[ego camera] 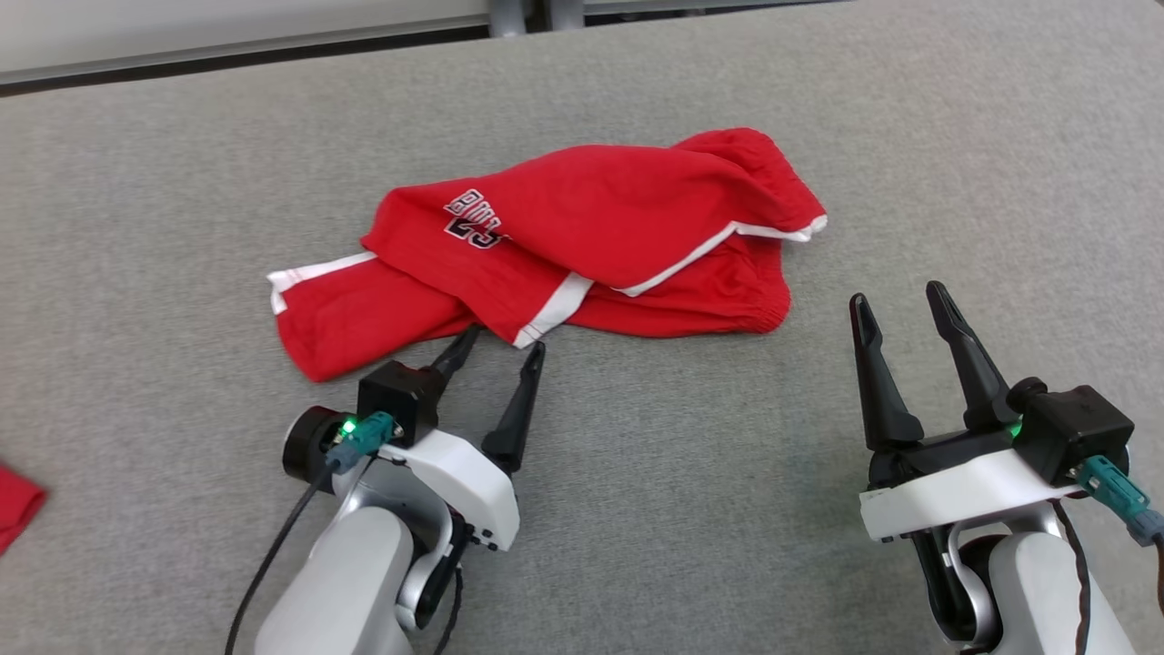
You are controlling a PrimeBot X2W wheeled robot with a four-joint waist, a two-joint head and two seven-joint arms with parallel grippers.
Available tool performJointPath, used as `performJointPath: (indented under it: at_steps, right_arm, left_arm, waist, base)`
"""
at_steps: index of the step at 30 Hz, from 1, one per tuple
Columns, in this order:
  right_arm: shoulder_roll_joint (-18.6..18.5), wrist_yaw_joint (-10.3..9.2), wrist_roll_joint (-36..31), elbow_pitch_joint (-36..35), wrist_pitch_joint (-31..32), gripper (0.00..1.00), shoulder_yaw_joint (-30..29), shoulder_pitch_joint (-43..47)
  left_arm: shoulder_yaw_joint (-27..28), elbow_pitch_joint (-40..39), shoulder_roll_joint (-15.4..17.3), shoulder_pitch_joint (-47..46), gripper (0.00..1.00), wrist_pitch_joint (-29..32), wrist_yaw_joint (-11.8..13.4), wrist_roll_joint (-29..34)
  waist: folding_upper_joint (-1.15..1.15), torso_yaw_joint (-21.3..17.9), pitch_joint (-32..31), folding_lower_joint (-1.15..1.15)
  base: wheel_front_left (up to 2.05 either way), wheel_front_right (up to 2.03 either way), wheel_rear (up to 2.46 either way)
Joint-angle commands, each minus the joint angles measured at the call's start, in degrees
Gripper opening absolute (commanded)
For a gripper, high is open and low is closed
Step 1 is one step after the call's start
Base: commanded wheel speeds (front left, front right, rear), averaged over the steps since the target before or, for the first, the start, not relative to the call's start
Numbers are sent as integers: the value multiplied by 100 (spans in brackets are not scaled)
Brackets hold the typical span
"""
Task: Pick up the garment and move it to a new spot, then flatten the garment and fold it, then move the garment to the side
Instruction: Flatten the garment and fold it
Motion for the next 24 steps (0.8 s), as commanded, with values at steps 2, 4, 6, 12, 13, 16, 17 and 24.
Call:
performJointPath:
  at_steps: [2,4,6,12,13,16,17,24]
  right_arm:
    - [9,-2,49,77,-83,100,-5,-77]
    - [18,-2,64,118,-119,100,-23,-75]
    - [31,-2,73,153,-147,100,-33,-80]
    - [44,-2,100,228,-175,100,-103,-26]
    - [45,-2,105,237,-167,100,-122,-7]
    - [48,-2,111,240,-120,100,-199,35]
    - [46,-2,105,230,-106,100,-231,50]
    - [32,-2,106,166,-11,100,-392,187]
  left_arm:
    - [54,290,-28,-225,100,-99,-40,-116]
    - [83,481,-45,-310,0,-202,-39,-200]
    - [99,599,-43,-362,0,-339,-85,-241]
    - [123,410,-9,-184,0,-607,-142,-311]
    - [125,295,22,-100,0,-623,-134,-316]
    - [157,-208,184,195,0,-539,-52,-343]
    - [162,-394,231,328,0,-460,-26,-382]
    - [369,-1660,664,1266,0,191,295,-636]
  waist:
    - [0,-177,133,0]
    - [0,-209,156,0]
    - [0,-221,167,0]
    - [0,-141,127,0]
    - [0,-102,108,0]
    - [0,33,68,0]
    - [0,89,52,0]
    - [0,376,-77,0]
  base:
    - [0,0,0]
    - [0,0,0]
    - [0,0,0]
    - [0,0,0]
    - [0,0,0]
    - [0,0,0]
    - [0,0,0]
    - [0,0,0]
